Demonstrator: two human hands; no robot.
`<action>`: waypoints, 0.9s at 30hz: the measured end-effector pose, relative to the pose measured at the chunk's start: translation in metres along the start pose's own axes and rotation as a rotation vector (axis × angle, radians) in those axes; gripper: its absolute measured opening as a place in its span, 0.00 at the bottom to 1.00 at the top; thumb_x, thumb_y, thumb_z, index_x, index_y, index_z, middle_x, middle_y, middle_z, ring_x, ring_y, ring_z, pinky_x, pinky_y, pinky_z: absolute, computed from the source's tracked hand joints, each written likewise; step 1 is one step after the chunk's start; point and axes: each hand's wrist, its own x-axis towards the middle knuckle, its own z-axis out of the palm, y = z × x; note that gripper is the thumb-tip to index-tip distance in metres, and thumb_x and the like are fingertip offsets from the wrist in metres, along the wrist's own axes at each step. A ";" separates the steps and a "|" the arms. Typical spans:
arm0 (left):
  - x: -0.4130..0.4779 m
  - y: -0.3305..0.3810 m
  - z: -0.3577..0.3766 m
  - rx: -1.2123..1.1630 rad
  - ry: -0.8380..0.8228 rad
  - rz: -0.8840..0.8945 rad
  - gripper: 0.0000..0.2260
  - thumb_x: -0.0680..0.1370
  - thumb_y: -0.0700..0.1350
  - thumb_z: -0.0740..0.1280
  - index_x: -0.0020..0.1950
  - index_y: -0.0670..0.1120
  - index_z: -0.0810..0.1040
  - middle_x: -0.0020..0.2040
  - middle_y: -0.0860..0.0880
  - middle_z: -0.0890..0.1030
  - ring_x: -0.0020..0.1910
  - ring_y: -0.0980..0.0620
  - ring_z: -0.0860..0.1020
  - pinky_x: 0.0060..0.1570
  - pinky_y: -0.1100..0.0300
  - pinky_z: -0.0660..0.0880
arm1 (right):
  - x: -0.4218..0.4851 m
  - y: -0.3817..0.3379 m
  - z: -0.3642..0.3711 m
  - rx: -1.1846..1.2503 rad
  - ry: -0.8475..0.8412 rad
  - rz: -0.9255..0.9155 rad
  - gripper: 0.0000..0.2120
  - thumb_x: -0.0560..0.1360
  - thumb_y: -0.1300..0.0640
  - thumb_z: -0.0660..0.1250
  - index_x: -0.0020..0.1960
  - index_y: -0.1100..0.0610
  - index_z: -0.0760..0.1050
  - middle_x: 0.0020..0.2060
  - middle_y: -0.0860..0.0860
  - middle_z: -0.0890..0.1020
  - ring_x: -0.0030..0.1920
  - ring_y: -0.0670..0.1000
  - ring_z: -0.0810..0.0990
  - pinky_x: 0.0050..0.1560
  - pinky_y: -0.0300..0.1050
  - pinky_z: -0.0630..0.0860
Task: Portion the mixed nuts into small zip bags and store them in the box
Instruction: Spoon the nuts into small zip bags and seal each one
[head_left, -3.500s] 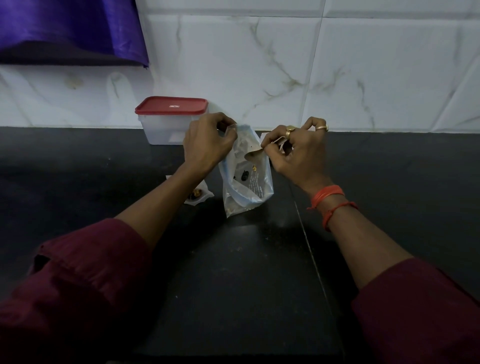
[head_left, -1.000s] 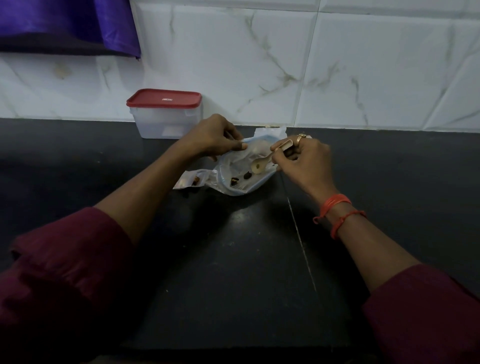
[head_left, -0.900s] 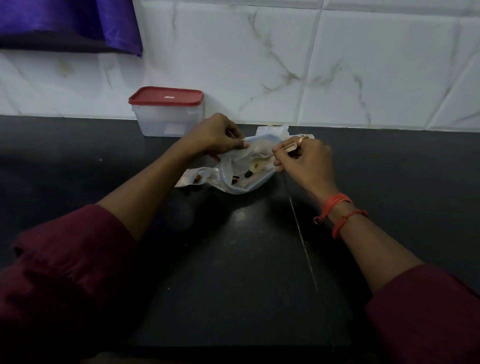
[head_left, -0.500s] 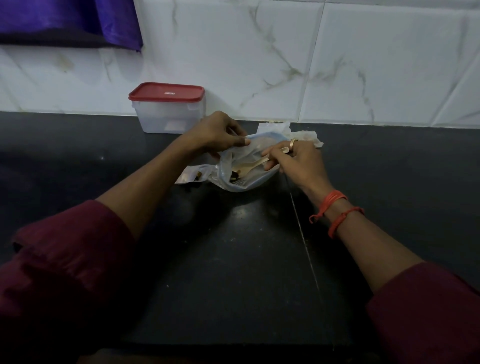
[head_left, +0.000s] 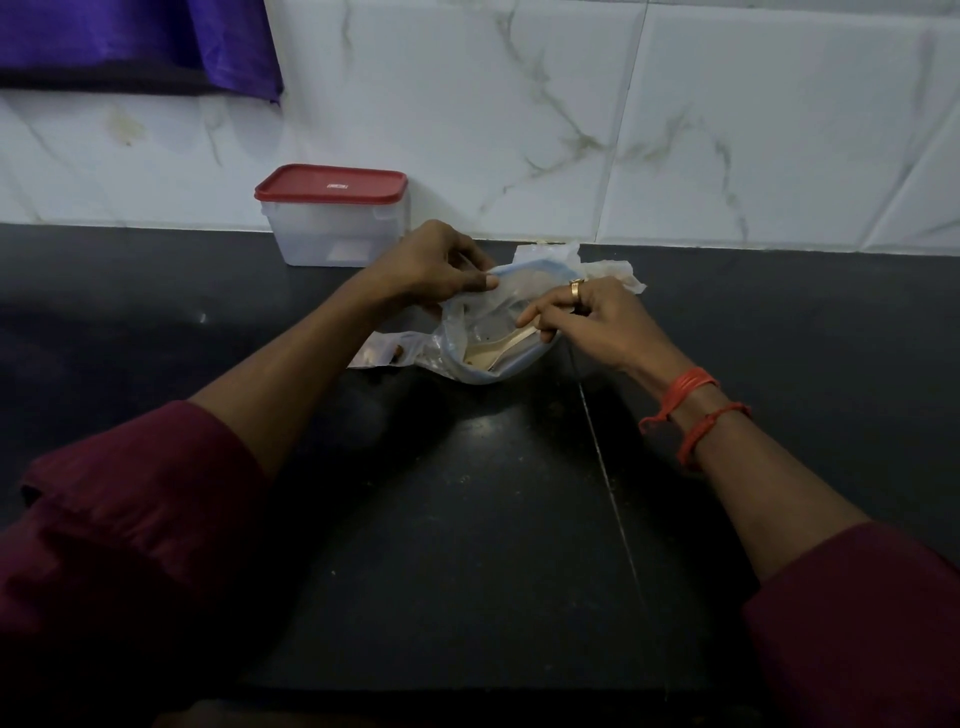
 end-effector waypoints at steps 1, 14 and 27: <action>0.000 0.000 0.000 0.013 0.003 0.007 0.12 0.77 0.46 0.71 0.60 0.45 0.81 0.52 0.47 0.83 0.48 0.50 0.83 0.35 0.63 0.80 | 0.001 0.002 0.000 -0.008 -0.036 0.019 0.13 0.76 0.60 0.68 0.42 0.44 0.85 0.39 0.45 0.87 0.44 0.41 0.83 0.58 0.43 0.78; -0.002 -0.001 0.001 -0.063 0.021 0.097 0.13 0.78 0.41 0.71 0.61 0.42 0.81 0.52 0.44 0.84 0.51 0.49 0.83 0.43 0.67 0.80 | -0.004 -0.005 0.008 0.164 -0.033 0.161 0.09 0.79 0.62 0.67 0.55 0.59 0.85 0.43 0.56 0.86 0.27 0.33 0.76 0.26 0.24 0.67; -0.003 0.000 -0.001 -0.064 -0.003 0.138 0.14 0.77 0.44 0.72 0.62 0.45 0.81 0.52 0.41 0.84 0.49 0.48 0.82 0.46 0.65 0.78 | -0.001 0.001 0.002 0.054 0.126 0.050 0.11 0.75 0.59 0.70 0.43 0.43 0.84 0.34 0.44 0.86 0.35 0.37 0.80 0.40 0.35 0.71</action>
